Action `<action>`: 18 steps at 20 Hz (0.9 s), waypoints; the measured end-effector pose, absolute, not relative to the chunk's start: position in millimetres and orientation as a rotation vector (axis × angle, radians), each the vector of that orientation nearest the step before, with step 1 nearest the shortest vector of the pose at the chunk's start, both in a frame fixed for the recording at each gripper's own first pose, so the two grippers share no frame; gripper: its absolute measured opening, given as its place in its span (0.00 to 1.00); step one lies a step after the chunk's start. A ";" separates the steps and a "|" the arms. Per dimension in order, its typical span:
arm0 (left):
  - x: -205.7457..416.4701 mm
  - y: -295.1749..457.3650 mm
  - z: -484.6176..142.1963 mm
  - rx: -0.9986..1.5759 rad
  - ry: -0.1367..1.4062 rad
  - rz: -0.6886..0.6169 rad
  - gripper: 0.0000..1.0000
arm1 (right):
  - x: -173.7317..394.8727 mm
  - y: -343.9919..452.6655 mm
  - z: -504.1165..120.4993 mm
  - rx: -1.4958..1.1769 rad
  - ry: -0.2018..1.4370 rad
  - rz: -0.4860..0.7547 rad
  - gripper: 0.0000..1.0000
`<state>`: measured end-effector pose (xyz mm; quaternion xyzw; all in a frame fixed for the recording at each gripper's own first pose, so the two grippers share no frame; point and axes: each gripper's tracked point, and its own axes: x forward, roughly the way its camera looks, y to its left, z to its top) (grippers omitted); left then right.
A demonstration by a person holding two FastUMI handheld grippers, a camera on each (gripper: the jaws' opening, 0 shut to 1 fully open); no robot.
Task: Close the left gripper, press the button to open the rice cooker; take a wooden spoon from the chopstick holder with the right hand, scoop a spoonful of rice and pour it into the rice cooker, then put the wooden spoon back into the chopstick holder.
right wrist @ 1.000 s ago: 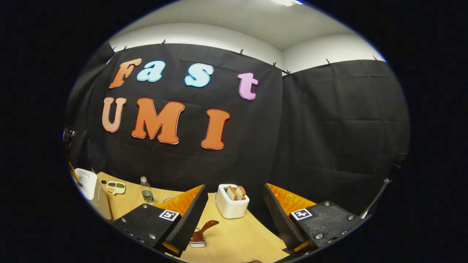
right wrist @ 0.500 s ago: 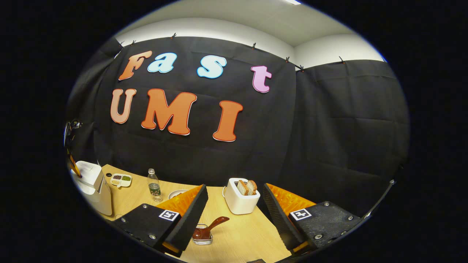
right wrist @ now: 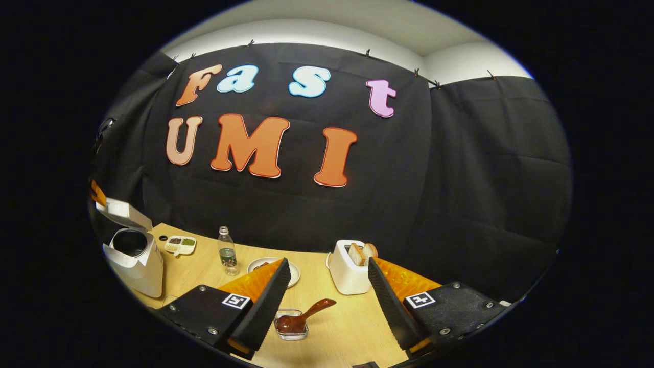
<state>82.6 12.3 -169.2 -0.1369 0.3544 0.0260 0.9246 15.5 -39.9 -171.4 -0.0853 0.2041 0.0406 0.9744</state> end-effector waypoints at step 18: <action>5.2 -49.1 -25.4 0.025 0.126 0.093 0.67 | 13.6 -56.9 -329.2 0.002 0.806 0.177 0.95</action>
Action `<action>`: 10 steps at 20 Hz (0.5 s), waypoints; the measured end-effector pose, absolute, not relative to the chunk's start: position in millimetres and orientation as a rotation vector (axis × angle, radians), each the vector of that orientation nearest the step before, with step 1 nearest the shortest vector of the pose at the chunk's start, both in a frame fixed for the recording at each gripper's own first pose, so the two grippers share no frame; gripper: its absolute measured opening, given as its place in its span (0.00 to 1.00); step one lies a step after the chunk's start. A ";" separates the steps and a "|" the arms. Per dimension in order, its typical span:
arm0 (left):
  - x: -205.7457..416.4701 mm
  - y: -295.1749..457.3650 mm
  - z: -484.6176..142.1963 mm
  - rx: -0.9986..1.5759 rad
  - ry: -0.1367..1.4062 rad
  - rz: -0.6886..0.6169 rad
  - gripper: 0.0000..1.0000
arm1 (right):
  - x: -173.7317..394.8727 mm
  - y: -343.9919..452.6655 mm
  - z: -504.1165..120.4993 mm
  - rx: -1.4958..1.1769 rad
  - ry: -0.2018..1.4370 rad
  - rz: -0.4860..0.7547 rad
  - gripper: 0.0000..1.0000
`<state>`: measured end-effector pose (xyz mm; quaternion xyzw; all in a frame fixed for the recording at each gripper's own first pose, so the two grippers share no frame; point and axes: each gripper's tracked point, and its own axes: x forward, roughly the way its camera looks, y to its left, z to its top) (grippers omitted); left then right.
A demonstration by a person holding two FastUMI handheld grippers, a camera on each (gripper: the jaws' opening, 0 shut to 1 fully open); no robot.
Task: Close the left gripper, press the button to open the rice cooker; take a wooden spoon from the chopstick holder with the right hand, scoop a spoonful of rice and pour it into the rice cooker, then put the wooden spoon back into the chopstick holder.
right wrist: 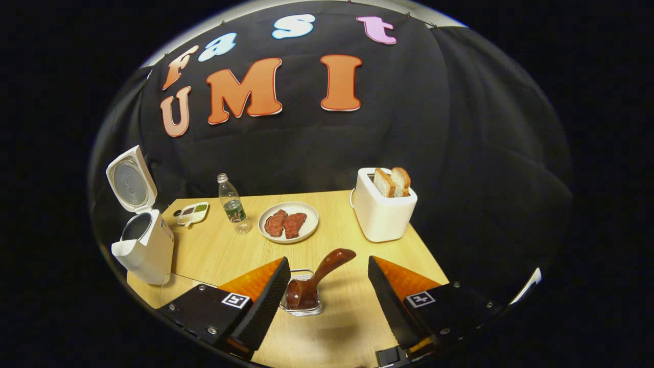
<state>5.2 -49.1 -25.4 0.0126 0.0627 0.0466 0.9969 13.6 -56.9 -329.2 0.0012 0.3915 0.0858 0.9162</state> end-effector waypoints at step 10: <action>-29.5 -69.3 -14.4 0.121 0.096 0.118 0.78 | 29.5 -31.0 -411.7 0.259 0.918 0.221 0.80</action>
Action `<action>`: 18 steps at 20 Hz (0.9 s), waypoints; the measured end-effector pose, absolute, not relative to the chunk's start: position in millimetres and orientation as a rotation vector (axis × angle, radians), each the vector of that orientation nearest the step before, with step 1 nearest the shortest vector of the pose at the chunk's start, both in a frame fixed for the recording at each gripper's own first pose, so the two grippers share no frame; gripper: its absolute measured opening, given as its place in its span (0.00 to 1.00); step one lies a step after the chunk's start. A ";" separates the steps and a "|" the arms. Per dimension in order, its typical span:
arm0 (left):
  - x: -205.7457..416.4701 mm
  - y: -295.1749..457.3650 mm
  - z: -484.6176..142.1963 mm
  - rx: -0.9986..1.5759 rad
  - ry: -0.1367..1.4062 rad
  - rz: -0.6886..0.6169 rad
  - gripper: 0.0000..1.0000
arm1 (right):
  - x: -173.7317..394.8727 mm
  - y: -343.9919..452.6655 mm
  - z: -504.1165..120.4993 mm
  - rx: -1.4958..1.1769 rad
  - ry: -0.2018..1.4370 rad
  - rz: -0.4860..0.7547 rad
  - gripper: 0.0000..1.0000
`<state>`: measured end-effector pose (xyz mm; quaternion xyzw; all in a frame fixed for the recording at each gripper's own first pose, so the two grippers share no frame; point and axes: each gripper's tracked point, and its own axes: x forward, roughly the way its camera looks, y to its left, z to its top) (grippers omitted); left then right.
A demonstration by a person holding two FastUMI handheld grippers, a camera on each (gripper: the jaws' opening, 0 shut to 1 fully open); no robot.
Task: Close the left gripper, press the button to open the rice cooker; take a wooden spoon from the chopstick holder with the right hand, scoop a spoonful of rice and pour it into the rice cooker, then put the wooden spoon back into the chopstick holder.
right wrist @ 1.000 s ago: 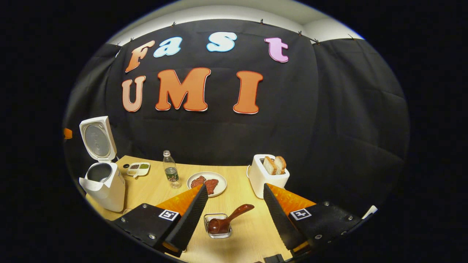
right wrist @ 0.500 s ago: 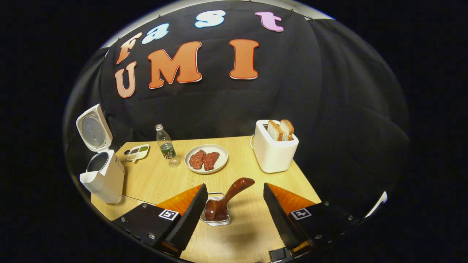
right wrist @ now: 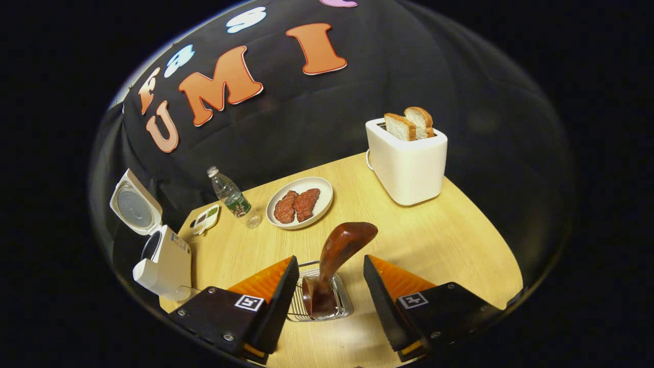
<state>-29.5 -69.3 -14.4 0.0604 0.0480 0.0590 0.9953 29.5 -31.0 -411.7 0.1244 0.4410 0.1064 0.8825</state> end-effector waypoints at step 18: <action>-16.5 -87.6 -16.4 0.213 0.101 0.054 0.80 | 25.8 -28.2 -433.4 0.463 0.805 0.080 0.14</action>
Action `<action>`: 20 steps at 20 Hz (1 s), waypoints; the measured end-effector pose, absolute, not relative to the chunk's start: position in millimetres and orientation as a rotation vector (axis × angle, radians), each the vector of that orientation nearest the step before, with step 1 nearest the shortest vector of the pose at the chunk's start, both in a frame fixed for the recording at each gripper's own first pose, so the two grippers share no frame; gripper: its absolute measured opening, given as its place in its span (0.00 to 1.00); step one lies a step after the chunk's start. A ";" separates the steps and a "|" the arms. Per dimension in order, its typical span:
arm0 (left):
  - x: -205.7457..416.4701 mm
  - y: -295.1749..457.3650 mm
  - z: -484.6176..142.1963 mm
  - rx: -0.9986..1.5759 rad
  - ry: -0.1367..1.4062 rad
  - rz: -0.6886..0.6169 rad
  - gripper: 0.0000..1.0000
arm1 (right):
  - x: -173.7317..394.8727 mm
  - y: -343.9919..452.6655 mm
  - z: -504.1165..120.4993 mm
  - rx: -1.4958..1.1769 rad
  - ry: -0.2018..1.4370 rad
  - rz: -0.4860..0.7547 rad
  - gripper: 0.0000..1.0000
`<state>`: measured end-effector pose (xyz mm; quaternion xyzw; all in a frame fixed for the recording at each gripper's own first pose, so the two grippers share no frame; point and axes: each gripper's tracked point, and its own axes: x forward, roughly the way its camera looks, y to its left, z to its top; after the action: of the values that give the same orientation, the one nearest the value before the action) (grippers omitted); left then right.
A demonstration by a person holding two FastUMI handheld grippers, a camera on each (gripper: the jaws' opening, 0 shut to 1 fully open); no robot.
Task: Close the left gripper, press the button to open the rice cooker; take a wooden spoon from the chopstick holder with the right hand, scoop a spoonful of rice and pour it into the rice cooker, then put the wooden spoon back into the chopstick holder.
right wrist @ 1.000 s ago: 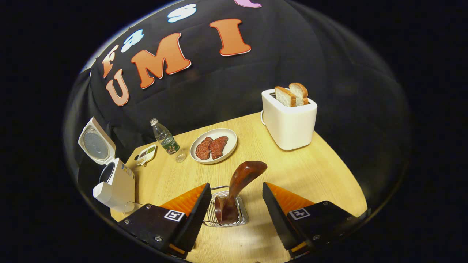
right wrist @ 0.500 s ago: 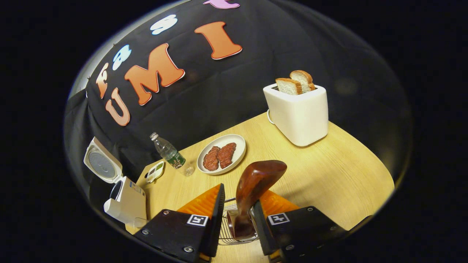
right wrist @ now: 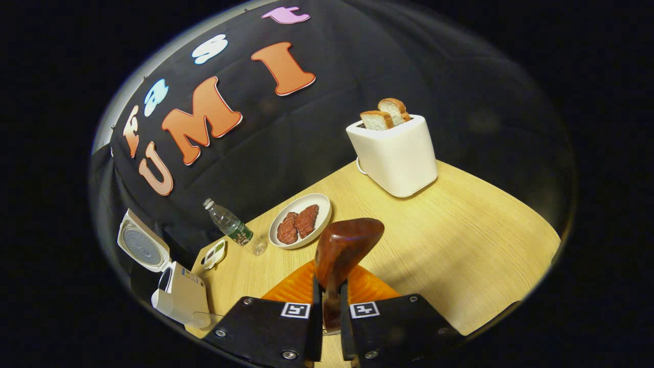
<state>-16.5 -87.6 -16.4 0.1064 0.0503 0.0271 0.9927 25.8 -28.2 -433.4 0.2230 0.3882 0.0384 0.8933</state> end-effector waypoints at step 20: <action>-4.9 -34.1 -68.2 0.055 0.200 0.030 0.84 | 9.7 52.8 -260.8 0.624 0.636 0.230 0.11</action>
<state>-4.9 -34.1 -68.2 0.0275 0.1001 0.0150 0.9945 9.7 52.8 -260.8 0.3013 0.3067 0.1108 0.8960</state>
